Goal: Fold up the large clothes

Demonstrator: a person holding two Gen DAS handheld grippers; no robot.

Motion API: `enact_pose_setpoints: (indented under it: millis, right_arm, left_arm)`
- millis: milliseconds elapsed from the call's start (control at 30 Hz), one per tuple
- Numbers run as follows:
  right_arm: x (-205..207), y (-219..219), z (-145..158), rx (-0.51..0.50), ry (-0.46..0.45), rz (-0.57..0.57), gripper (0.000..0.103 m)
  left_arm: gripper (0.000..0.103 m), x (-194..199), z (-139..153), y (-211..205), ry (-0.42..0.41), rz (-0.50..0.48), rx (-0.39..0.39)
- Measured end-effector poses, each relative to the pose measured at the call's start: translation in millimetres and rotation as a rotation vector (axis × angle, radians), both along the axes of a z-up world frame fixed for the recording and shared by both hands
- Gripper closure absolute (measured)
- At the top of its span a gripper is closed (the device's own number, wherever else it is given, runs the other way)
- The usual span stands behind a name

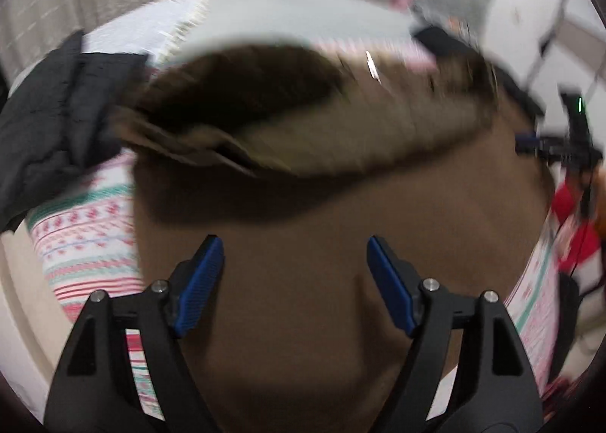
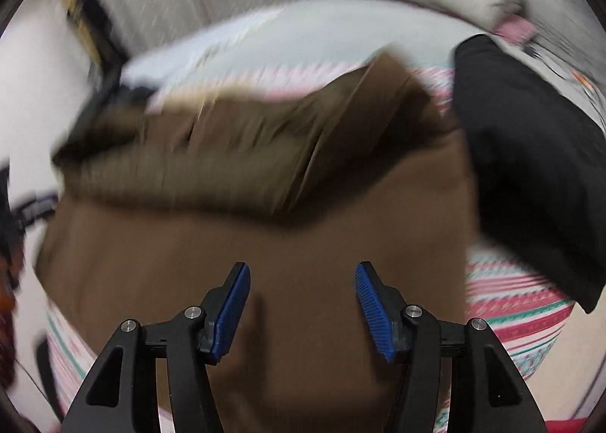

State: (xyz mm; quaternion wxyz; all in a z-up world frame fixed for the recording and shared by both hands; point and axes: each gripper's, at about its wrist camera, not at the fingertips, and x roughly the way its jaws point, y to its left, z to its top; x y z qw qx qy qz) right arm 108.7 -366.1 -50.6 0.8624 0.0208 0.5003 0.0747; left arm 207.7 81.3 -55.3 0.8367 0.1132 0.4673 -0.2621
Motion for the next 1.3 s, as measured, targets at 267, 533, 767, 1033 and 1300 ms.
enact_pose_setpoints:
  millis: [267, 533, 767, 1033, 1300]
  right_arm:
    - [73.0, 51.2, -29.7, -0.136, 0.014, 0.077, 0.044]
    - [173.7, 13.8, -13.5, 0.013, -0.072, -0.080, 0.044]
    - [179.4, -51.0, 26.3, 0.032, -0.182, -0.261, 0.043]
    - [167.0, -78.5, 14.5, 0.014, -0.100, -0.214, 0.039]
    - [173.2, -33.4, -7.9, -0.199, -0.100, -0.129, 0.092]
  left_arm:
    - [0.024, 52.9, -17.3, -67.3, -0.028, -0.054, 0.177]
    - [0.023, 162.8, -9.2, -50.1, -0.123, 0.177, 0.181]
    - [0.023, 169.9, 15.7, 19.6, -0.094, 0.328, 0.083]
    - [0.032, 162.4, -13.5, 50.5, 0.117, 0.361, -0.094]
    - [0.093, 139.8, 26.5, 25.0, -0.067, 0.364, -0.151]
